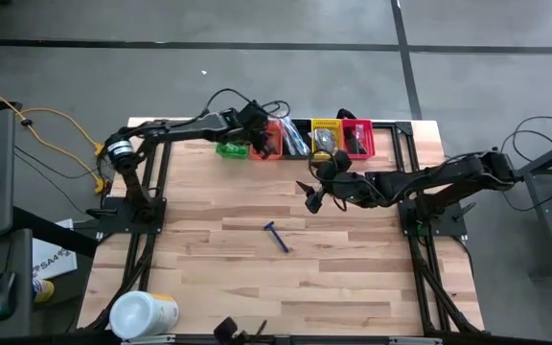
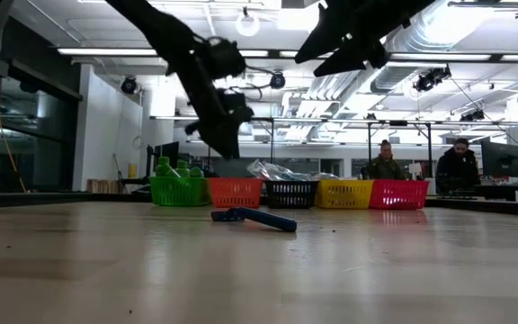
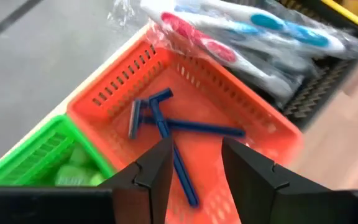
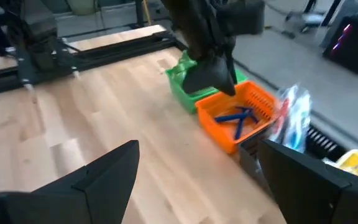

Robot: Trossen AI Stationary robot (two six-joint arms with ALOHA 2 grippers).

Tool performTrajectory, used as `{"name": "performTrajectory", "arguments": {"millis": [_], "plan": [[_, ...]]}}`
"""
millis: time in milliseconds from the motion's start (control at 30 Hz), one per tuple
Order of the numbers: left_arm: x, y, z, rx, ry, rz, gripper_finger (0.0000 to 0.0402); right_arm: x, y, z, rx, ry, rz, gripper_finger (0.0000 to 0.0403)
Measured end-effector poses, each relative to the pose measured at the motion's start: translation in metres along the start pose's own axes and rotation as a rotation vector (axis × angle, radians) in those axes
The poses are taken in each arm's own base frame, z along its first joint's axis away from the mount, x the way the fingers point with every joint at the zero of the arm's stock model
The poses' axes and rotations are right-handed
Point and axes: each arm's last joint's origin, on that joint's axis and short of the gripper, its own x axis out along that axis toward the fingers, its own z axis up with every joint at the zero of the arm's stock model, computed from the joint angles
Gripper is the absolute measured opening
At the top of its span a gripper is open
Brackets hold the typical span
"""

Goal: Pick & Place Travel size toiletries
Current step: Put the blue razor into the orange bin

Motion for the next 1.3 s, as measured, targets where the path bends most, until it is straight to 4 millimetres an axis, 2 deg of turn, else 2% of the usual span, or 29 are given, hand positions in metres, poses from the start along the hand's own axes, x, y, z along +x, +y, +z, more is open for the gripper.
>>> {"name": "performTrajectory", "arguments": {"millis": [233, 400, 533, 600, 767, 867, 1033, 1300], "plan": [[-0.052, -0.026, -0.025, 0.097, -0.082, -0.004, 0.0140, -0.003, 0.010, -0.006, 0.119, 0.032, 0.069, 0.0320], [-0.082, -0.033, -0.064, 0.129, -0.170, -0.055, 0.0140, 0.003, 0.021, -0.012, 0.221, 0.096, 0.199, 0.0320], [-0.106, -0.034, -0.094, 0.142, -0.267, -0.123, 0.0141, 0.018, 0.033, -0.019, 0.218, 0.157, 0.238, 0.0320], [-0.116, -0.035, -0.107, 0.147, -0.309, -0.158, 0.0141, 0.030, 0.045, -0.016, 0.207, 0.179, 0.278, 0.0320], [-0.141, -0.035, -0.128, 0.167, -0.391, -0.238, 0.0141, 0.062, 0.072, -0.015, 0.166, 0.314, 0.228, 0.0320], [-0.155, -0.037, -0.135, 0.193, -0.436, -0.281, 0.0141, 0.078, 0.084, -0.022, 0.183, 0.443, 0.174, 0.0320], [-0.175, -0.037, -0.144, 0.256, -0.498, -0.337, 0.0141, 0.103, 0.111, -0.035, 0.202, 0.540, 0.180, 0.0320], [-0.197, -0.038, -0.160, 0.288, -0.541, -0.439, 0.0141, 0.125, 0.135, -0.074, 0.148, 0.645, -0.001, 0.0320]]}}
